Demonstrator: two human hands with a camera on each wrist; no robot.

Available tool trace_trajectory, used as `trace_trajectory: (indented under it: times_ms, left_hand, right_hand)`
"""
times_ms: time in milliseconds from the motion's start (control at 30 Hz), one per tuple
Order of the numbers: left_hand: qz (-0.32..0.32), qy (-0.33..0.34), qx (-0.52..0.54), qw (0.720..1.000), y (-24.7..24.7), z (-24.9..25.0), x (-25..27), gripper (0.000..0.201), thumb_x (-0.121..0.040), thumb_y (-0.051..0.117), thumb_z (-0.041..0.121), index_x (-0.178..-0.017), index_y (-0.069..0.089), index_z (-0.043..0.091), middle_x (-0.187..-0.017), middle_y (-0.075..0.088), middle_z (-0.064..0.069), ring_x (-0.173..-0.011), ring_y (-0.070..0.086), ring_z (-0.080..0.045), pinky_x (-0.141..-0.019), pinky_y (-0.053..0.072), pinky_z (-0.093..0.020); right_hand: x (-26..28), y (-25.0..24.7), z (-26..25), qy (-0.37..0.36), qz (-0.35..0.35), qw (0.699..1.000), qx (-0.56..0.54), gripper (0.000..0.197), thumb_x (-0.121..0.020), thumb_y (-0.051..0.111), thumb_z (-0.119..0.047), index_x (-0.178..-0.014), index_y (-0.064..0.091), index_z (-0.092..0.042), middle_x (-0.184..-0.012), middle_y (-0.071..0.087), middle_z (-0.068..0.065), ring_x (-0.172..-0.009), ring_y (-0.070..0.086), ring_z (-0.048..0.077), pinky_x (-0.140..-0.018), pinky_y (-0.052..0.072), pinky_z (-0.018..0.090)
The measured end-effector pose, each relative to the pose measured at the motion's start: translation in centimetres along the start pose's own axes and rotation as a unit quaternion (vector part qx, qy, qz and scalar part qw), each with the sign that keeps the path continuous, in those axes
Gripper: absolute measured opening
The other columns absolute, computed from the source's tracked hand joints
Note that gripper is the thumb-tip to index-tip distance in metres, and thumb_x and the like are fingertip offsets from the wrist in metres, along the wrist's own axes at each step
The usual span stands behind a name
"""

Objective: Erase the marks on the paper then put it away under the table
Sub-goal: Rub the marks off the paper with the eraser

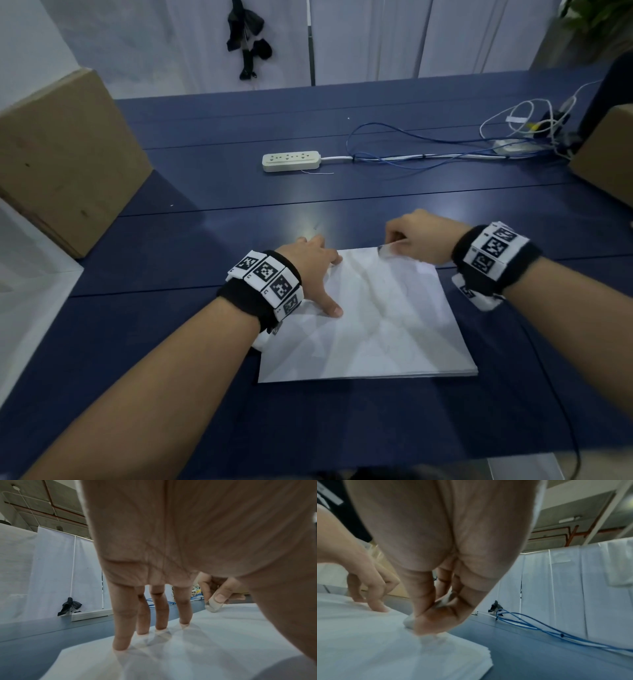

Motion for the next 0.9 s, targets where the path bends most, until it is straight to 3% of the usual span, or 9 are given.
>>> trace_trajectory:
  times_ms: [100,200,300,400,433,500,600,800,900]
  left_hand:
    - [0.001,-0.001,-0.002,1.000,0.0,-0.1,-0.1,0.108,-0.057,0.077,0.072,-0.147,0.034,0.032,-0.130,0.039,0.002,-0.123,0.040,-0.023,-0.092,0.049,-0.046]
    - [-0.002,-0.003,0.001,1.000,0.0,0.0,-0.2,0.108,-0.057,0.078,0.072,-0.147,0.034,0.031,-0.130,0.039,0.002,-0.124,0.040,-0.023,-0.092,0.049,-0.047]
    - [-0.001,0.000,0.002,1.000,0.0,0.1,-0.1,0.107,-0.057,0.078,0.071,-0.147,0.035,0.032,-0.130,0.039,0.003,-0.123,0.040,-0.023,-0.090,0.049,-0.044]
    - [0.000,0.000,0.006,1.000,0.1,0.0,0.0,0.108,-0.057,0.078,0.072,-0.147,0.034,0.033,-0.129,0.039,0.003,-0.121,0.040,-0.023,-0.089,0.049,-0.044]
    - [0.000,0.000,0.006,1.000,0.1,0.0,0.0,0.108,-0.057,0.078,0.072,-0.148,0.034,0.033,-0.129,0.039,0.003,-0.122,0.040,-0.023,-0.089,0.049,-0.044]
    - [-0.001,-0.003,0.006,1.000,0.1,-0.2,0.1,0.107,-0.058,0.078,0.072,-0.148,0.034,0.032,-0.130,0.038,0.003,-0.123,0.039,-0.023,-0.090,0.049,-0.046]
    - [-0.001,-0.003,0.005,1.000,0.0,0.0,0.0,0.108,-0.058,0.078,0.071,-0.148,0.033,0.031,-0.131,0.039,0.002,-0.124,0.039,-0.023,-0.092,0.048,-0.046]
    - [-0.003,0.000,0.009,1.000,-0.1,0.1,0.1,0.106,-0.058,0.078,0.070,-0.147,0.035,0.033,-0.130,0.038,0.002,-0.123,0.039,-0.024,-0.092,0.048,-0.045]
    - [-0.003,-0.004,0.001,1.000,-0.1,0.0,0.0,0.107,-0.058,0.078,0.071,-0.147,0.035,0.031,-0.131,0.038,0.002,-0.123,0.040,-0.024,-0.093,0.048,-0.047]
  right_hand:
    - [1.8,0.5,-0.5,-0.048,-0.098,0.993,-0.052,0.020,-0.089,0.069,-0.042,-0.087,0.068,-0.023,-0.075,0.070,-0.004,-0.051,0.061,0.005,-0.056,0.048,0.022]
    - [3.7,1.3,-1.9,-0.075,-0.221,0.970,-0.074,0.013,-0.088,0.071,-0.041,-0.089,0.071,-0.028,-0.083,0.073,-0.005,-0.054,0.062,0.008,-0.061,0.053,0.025]
    - [1.8,0.9,-1.4,-0.049,-0.123,0.991,-0.037,0.017,-0.089,0.068,-0.041,-0.090,0.069,-0.024,-0.080,0.072,-0.004,-0.059,0.063,0.012,-0.064,0.053,0.030]
    - [0.5,0.1,-0.9,-0.016,-0.006,1.000,0.015,0.020,-0.092,0.064,-0.041,-0.089,0.064,-0.022,-0.077,0.063,-0.009,-0.076,0.063,0.016,-0.065,0.043,0.026]
    - [0.7,0.1,-1.0,-0.023,-0.015,1.000,0.007,0.018,-0.093,0.064,-0.039,-0.087,0.063,-0.022,-0.073,0.062,-0.010,-0.072,0.063,0.014,-0.062,0.043,0.024]
    - [1.8,0.5,-1.7,-0.055,-0.112,0.992,-0.032,0.013,-0.091,0.067,-0.033,-0.087,0.067,-0.021,-0.073,0.068,-0.005,-0.056,0.060,0.006,-0.055,0.049,0.022]
    - [3.5,1.1,-2.7,-0.079,-0.220,0.971,-0.045,0.007,-0.089,0.070,-0.031,-0.092,0.072,-0.025,-0.083,0.072,-0.006,-0.051,0.059,0.004,-0.062,0.054,0.028]
    - [0.7,0.0,-1.3,-0.014,-0.011,1.000,0.015,0.019,-0.092,0.062,-0.039,-0.093,0.066,-0.021,-0.077,0.062,-0.009,-0.072,0.058,0.014,-0.067,0.044,0.027]
    - [2.2,0.8,-1.9,-0.069,-0.133,0.988,-0.049,0.010,-0.091,0.068,-0.031,-0.089,0.071,-0.022,-0.075,0.071,-0.004,-0.054,0.061,0.010,-0.058,0.050,0.024]
Point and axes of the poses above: each hand's wrist, its own x-axis away from the middle knuckle, its own y-axis out of the palm, z = x × y, the point moved 2 cm from there along -x, towards the middle knuckle
